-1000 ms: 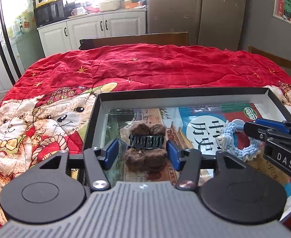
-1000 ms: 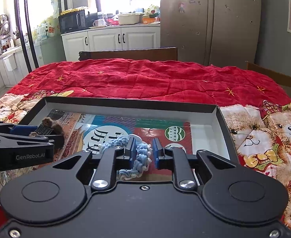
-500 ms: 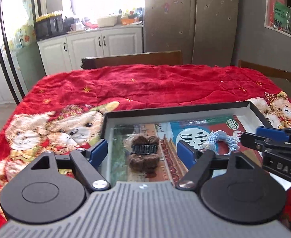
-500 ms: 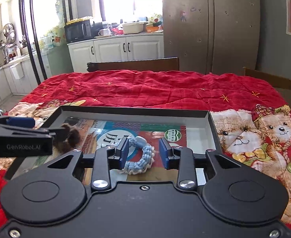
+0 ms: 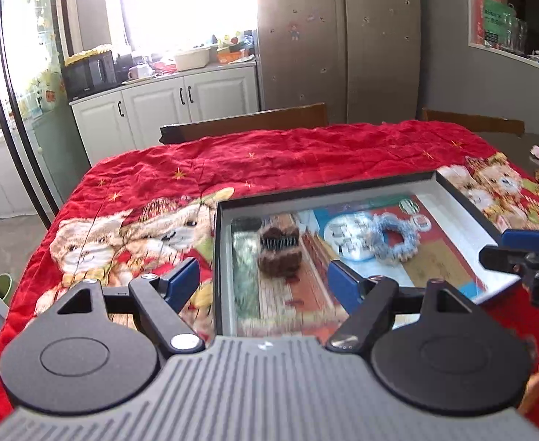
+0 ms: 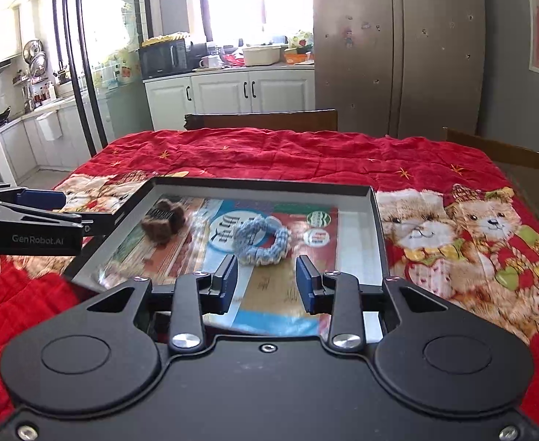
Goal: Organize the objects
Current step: 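Carry both items into the black box and open both tools to release them, then move both tools back out of the box toward the remaining items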
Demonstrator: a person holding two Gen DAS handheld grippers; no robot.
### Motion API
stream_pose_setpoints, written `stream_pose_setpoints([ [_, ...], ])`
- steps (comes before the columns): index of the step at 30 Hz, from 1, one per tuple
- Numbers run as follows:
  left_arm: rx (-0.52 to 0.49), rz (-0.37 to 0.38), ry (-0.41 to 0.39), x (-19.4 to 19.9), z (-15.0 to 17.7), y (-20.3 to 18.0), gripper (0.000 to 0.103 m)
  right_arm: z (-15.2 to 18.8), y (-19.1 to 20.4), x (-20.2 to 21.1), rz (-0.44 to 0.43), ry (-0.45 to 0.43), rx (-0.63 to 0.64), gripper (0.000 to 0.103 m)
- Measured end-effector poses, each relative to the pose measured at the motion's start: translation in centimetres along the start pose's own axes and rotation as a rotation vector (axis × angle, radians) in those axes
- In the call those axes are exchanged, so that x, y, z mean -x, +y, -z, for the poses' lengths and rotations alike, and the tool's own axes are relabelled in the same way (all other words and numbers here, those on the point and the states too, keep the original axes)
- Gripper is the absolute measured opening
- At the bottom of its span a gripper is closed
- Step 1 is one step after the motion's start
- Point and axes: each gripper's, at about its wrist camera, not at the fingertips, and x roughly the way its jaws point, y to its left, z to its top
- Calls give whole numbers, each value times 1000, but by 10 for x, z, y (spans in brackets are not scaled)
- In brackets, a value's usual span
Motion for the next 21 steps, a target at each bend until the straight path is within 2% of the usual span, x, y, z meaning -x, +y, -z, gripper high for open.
stream_pose_setpoints([
  [6,3,29,5,23,28,8,85,21,-2,30,4,-2,7,34],
  [11,13,86,10,40,51,13,85,42,-6,49,-5,15,-17,36],
  [21,-30,133,40,50,98,8,85,95,3,75,26,6,-14,37],
])
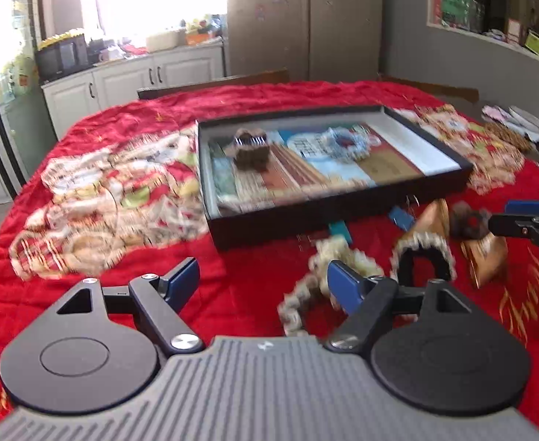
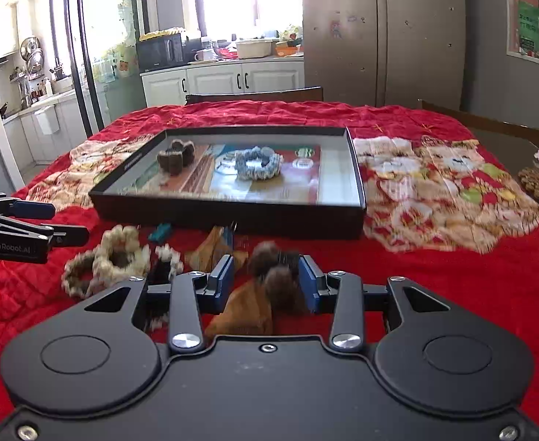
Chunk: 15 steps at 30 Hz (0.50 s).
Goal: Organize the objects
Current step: 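Move both tools back out of the box toward the remaining items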
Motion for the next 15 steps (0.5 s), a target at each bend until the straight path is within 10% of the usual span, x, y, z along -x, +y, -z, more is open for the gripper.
stream_pose_setpoints([
  [15,10,30,48,-17,27,-2,70,31,9,-1,-6,4,-36,41],
])
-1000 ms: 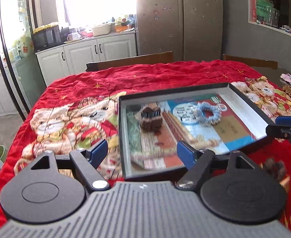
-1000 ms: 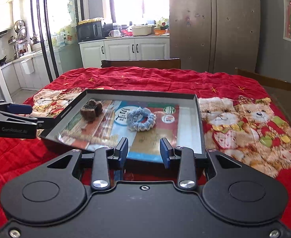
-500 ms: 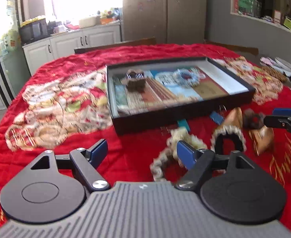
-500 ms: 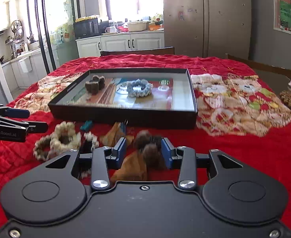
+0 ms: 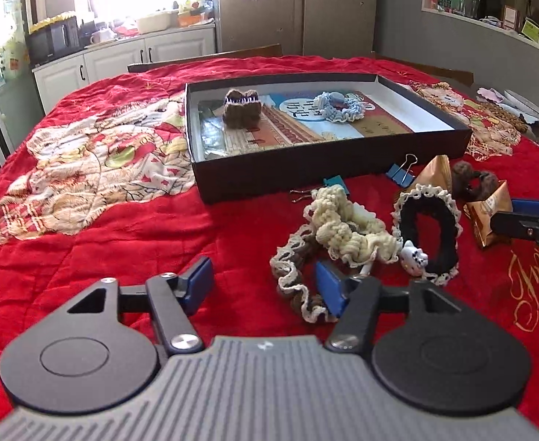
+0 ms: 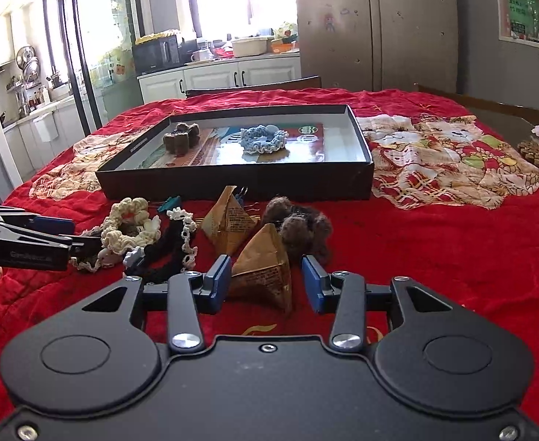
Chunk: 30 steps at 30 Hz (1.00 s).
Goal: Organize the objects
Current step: 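Move both tools back out of the box toward the remaining items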
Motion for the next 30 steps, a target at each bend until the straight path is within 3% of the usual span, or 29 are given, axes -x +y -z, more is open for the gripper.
stream_pose_setpoints([
  [8,-1,2,-13,-3,1,-1,65,1,2,-9,-6,15,-18,45],
  [15,4,26,-22,-3,2,-4,39,4,5,-17,-14,33,-30,44],
  [19,-6,37,-23,0,2,-9,26,5,5,-17,-25,33,-33,37],
  [24,-24,32,-26,2,3,-12,17,5,6,-15,-23,24,-27,36],
  [30,-20,38,-24,6,3,-11,15,5,6,-12,-27,11,-22,34],
])
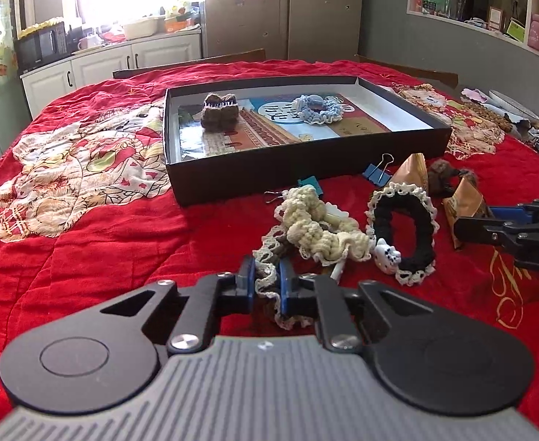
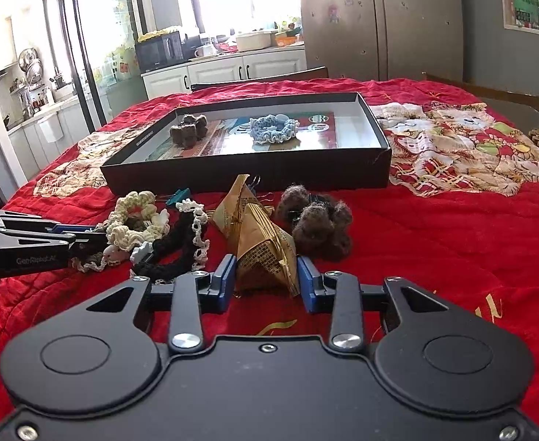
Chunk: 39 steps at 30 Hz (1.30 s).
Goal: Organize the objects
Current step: 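Move both tools back out of the box toward the remaining items, then grasp the brown lace-edged scrunchie with the left tool while the right tool grasps a paper pyramid packet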
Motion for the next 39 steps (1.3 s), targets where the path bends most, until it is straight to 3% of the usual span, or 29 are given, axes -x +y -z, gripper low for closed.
stream_pose_setpoints([
  [39,-50,-19,-143,60,-29,-6,15,-10,9,19,-40,-75,52,33],
])
